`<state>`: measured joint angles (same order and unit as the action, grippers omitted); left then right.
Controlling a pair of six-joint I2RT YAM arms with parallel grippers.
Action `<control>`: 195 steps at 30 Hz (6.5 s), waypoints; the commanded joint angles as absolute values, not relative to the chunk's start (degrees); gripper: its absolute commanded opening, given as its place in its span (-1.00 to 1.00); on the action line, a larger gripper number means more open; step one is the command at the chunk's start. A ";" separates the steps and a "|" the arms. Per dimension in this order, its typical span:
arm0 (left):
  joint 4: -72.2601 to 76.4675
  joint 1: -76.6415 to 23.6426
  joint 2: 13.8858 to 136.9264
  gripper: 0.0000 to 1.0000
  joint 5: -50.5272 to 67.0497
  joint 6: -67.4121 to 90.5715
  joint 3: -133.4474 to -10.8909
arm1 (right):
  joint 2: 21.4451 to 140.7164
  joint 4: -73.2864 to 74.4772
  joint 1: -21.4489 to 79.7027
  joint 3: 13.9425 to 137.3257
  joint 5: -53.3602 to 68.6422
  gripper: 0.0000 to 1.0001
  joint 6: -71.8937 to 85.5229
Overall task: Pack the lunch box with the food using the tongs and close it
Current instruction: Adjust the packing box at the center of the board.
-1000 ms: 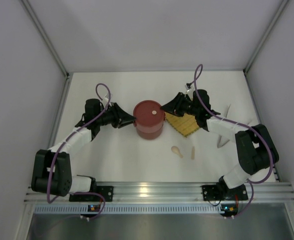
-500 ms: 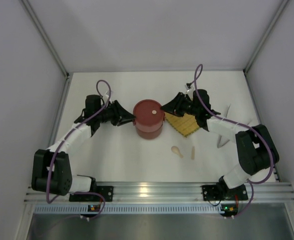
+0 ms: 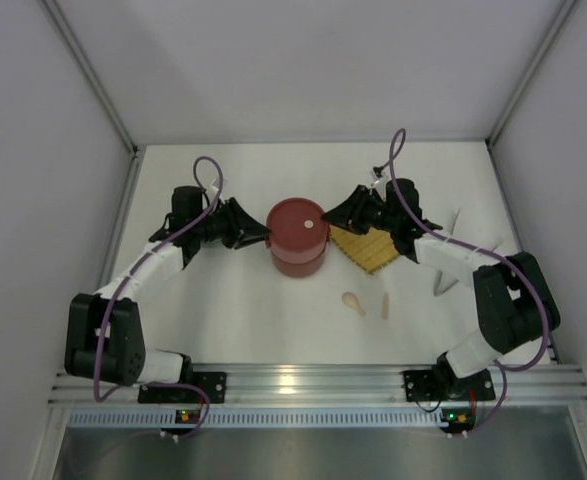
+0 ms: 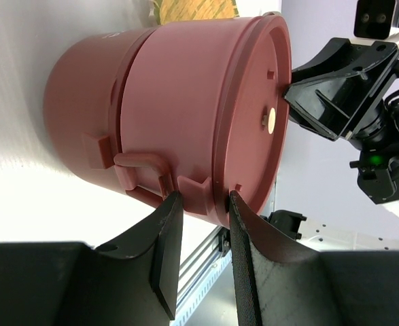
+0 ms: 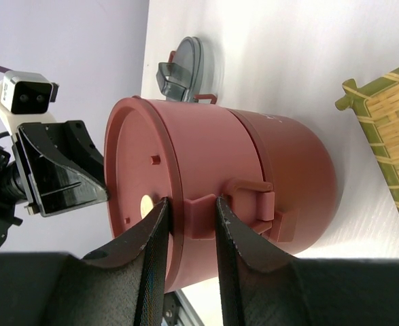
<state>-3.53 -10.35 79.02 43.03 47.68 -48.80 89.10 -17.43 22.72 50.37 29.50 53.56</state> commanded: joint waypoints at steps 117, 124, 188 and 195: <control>-4.13 -11.87 84.82 -0.47 39.99 49.92 -54.14 | 80.51 -13.97 29.97 47.20 30.50 -0.46 55.99; -4.13 -11.87 84.81 -0.47 39.55 50.54 -54.67 | 79.98 -13.71 29.88 47.11 30.67 -0.47 56.16; -7.21 -11.87 88.24 -0.12 35.42 49.48 -58.62 | 79.80 -17.49 42.19 45.44 27.86 -0.38 58.27; -7.82 -11.87 87.89 -0.10 34.98 49.04 -58.97 | 80.51 -17.14 43.77 46.14 28.21 -0.12 56.87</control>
